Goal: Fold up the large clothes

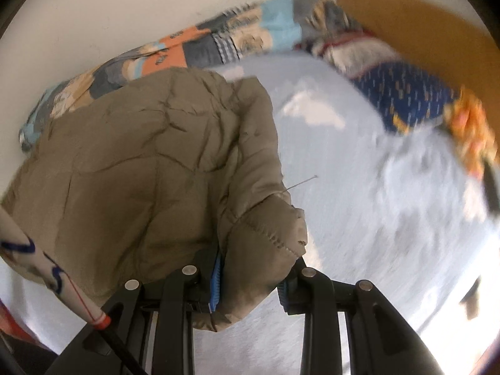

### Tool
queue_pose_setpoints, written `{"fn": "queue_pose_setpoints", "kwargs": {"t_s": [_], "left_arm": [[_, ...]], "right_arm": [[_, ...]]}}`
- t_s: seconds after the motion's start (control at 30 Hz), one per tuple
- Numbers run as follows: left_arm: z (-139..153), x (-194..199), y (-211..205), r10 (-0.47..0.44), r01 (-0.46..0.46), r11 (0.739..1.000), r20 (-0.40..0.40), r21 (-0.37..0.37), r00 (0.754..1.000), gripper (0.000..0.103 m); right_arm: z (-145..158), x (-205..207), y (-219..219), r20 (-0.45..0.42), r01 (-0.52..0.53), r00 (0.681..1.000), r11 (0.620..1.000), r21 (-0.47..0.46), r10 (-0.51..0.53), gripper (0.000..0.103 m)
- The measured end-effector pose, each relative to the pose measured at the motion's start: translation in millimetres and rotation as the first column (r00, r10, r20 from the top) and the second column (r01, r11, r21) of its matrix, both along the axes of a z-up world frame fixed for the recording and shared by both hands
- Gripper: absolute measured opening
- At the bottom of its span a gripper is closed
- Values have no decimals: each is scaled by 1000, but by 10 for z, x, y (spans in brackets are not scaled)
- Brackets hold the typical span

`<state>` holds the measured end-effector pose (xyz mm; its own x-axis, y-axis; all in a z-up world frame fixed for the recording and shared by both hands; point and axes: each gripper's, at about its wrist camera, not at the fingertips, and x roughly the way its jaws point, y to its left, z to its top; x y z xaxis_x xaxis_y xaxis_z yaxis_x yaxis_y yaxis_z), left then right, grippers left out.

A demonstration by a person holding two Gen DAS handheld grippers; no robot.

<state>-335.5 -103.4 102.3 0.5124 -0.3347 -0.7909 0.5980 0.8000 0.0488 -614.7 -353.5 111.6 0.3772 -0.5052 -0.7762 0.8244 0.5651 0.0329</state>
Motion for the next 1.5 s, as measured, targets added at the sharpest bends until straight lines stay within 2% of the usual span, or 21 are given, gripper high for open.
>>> {"fn": "queue_pose_setpoints", "kwargs": {"t_s": [0.03, 0.1, 0.17, 0.33, 0.47, 0.6, 0.7, 0.77, 0.83, 0.87, 0.9, 0.93, 1.03, 1.1, 1.13, 1.23, 1.3, 1.37, 1.43, 1.5], "left_arm": [[-23, 31, 20, 11, -11, 1000, -24, -7, 1000, 57], [-88, 119, 118, 55, -58, 998, -95, -35, 994, 69], [-122, 189, 202, 97, -104, 994, -130, -42, 987, 79], [-99, 271, 452, 135, -166, 977, -215, -134, 967, 80], [-57, 251, 583, 156, -196, 967, -226, -164, 962, 80], [55, 233, 719, 246, -277, 947, -188, -160, 951, 80], [232, 190, 754, 282, -306, 936, -150, -172, 948, 80], [373, 87, 678, 252, -267, 944, -96, -196, 963, 80], [494, -96, 438, 195, -182, 971, 68, -155, 979, 80], [512, -151, 332, 166, -150, 979, 115, -137, 979, 80], [504, -252, 144, 101, -83, 991, 168, -106, 981, 80], [479, -314, -1, 51, -36, 996, 187, -82, 981, 80], [360, -443, -427, -87, 92, 996, 184, -18, 979, 80], [209, -493, -703, -174, 172, 985, 162, 28, 971, 80], [127, -495, -792, -190, 184, 982, 154, 51, 970, 80], [-117, -432, -889, -177, 171, 983, 96, 68, 980, 81], [-139, -372, -913, -170, 166, 984, 56, 67, 984, 83], [-124, -353, -951, -185, 180, 980, 57, 84, 981, 84], [-35, -349, -953, -194, 188, 979, 70, 82, 979, 84], [164, -267, -951, -201, 198, 979, 110, 39, 973, 84]], "right_arm": [[-32, -33, -34, 22, 10, 1000, 999, 35, -11, 34], [-105, -124, -119, 68, 29, 997, 992, 121, -38, 38], [-160, -237, -198, 120, 51, 990, 977, 205, -77, 43], [-215, -544, -327, 246, 75, 954, 930, 361, -172, 61], [-231, -837, -346, 320, 92, 913, 893, 442, -252, 64], [-104, -969, -274, 324, 138, 905, 911, 389, -275, 64], [104, -1017, -230, 320, 193, 906, 942, 273, -278, 64], [272, -912, -161, 320, 178, 920, 968, 178, -228, 64], [402, -704, -74, 314, 129, 937, 988, 87, -151, 64], [434, -585, -20, 303, 99, 947, 994, 54, -111, 64], [455, -425, 46, 286, 55, 956, 998, 21, -59, 64], [462, -299, 99, 269, 10, 963, 1000, -2, -9, 64], [408, 217, 283, 207, -125, 969, 991, -51, 133, 64], [334, 481, 337, 166, -159, 972, 985, -71, 169, 64], [286, 614, 354, 134, -169, 975, 982, -78, 179, 64], [95, 833, 394, 56, -199, 978, 979, -52, 202, 64], [-86, 938, 390, -19, -207, 978, 978, -26, 207, 65], [-191, 1004, 370, -68, -215, 974, 977, -9, 214, 66], [-197, 1005, 329, -62, -208, 976, 978, 11, 209, 66], [-124, 929, 299, -22, -190, 982, 982, 26, 190, 64]]}}
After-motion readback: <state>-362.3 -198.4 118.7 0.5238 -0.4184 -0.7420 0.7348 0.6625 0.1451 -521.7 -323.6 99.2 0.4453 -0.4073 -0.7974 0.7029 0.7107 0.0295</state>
